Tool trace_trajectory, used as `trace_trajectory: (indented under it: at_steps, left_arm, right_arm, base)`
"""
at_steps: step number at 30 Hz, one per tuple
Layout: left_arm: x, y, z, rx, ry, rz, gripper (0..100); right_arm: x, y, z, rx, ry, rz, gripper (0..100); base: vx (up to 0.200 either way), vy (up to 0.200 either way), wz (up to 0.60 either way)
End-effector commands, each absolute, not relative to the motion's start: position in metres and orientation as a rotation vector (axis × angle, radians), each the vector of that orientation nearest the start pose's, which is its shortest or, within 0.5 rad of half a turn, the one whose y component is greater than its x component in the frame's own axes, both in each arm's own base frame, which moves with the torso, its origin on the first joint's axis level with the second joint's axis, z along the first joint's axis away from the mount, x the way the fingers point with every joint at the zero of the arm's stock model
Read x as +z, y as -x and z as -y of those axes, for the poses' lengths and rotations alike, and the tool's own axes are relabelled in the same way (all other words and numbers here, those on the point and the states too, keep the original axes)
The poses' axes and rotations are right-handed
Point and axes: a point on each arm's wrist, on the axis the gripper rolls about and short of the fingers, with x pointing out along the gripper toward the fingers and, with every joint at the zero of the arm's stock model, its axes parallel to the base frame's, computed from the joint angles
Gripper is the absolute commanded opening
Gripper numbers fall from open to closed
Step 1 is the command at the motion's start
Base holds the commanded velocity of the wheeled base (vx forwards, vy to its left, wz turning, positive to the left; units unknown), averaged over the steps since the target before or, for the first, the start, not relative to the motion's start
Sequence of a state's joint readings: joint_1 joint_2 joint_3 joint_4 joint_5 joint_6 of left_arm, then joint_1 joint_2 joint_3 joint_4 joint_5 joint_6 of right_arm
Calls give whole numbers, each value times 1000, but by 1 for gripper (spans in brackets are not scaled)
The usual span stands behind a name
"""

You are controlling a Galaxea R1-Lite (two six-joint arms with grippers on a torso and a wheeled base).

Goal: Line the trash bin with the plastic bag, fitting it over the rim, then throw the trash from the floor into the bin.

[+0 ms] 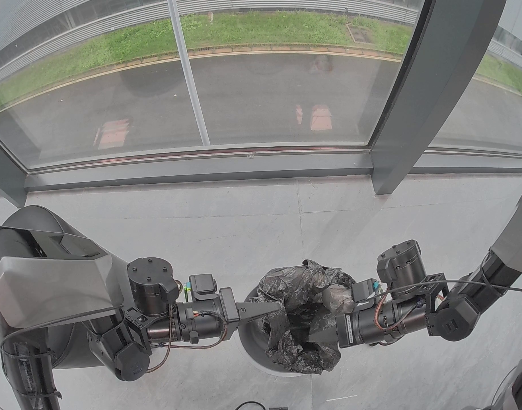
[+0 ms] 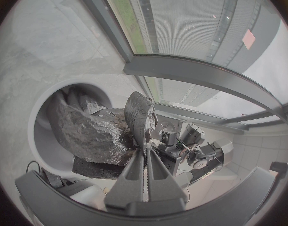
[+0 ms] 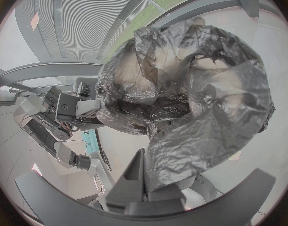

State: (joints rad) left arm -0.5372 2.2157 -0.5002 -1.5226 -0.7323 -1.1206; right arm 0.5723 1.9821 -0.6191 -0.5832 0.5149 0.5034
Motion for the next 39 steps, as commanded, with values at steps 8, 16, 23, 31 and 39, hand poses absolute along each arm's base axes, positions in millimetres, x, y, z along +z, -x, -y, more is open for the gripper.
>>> trace_trajectory:
  at_steps: [8, 16, 23, 31, 39]
  left_arm:
    - [41, -257, 181, -867, 974, -971, 0]
    - [42, -253, 177, -858, 962, -973, 0]
    - [53, -247, 182, -764, 946, -1011, 0]
    - [59, -246, 183, -734, 938, -1046, 0]
    - [61, -242, 181, -707, 933, -1076, 0]
  right_arm:
    - [49, -229, -160, 783, -400, -1097, 0]
    - [48, -224, -156, 783, -395, -1107, 0]
    - [48, -221, -155, 779, -394, -1115, 0]
    - [51, -214, -154, 781, -377, -1157, 0]
    - [53, -207, -155, 789, -356, -1188, 0]
  base:
    - [0, 0, 0]
    - [0, 0, 0]
    - [0, 0, 0]
    - [0, 0, 0]
    - [0, 0, 0]
